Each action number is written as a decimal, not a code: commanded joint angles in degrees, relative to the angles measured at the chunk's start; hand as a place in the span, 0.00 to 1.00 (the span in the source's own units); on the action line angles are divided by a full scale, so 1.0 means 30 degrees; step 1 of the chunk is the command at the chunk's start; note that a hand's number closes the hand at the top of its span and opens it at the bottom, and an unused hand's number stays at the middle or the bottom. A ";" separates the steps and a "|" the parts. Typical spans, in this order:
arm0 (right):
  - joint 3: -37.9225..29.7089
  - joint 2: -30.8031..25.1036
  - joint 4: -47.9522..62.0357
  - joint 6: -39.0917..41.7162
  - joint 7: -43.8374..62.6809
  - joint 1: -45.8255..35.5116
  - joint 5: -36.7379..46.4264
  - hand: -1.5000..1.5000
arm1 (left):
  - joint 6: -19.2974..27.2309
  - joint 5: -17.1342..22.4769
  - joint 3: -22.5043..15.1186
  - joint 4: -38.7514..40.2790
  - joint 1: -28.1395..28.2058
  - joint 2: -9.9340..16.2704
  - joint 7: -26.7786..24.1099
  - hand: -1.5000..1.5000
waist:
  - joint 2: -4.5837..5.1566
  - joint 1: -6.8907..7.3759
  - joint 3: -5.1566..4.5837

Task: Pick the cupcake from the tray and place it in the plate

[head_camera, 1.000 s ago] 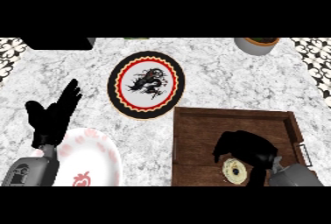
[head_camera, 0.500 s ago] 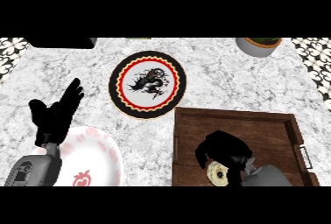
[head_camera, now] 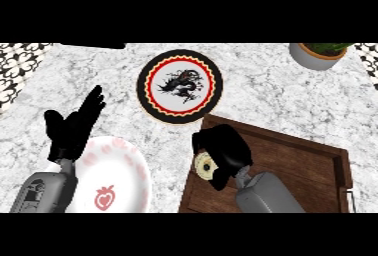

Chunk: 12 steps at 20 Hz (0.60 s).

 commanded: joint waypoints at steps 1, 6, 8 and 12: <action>0.0212 0.0493 -0.0409 -0.3284 0.3790 -0.2107 0.0504 1.00 | -0.0204 -0.0130 -0.0372 -0.0093 -0.0218 -0.0079 0.0044 0.50 | -0.0160 0.0590 0.0072; 0.0449 0.0511 -0.0446 -0.7132 0.8141 -0.5080 0.3147 1.00 | -0.0097 -0.0160 -0.0485 0.0408 -0.0587 -0.0391 0.0146 0.50 | -0.0132 0.0522 -0.0022; 0.0678 0.0514 -0.0129 -0.7847 1.0533 -0.6227 0.3950 1.00 | -0.0119 -0.0291 -0.0613 0.0379 -0.0535 -0.0371 0.0147 0.50 | -0.0202 0.0702 -0.0047; 0.1032 0.0517 0.1327 -1.0434 1.4461 -0.7786 0.4003 1.00 | -0.0074 -0.0454 -0.0866 0.0749 -0.1106 -0.0652 0.0185 0.50 | 0.0216 0.0977 -0.0004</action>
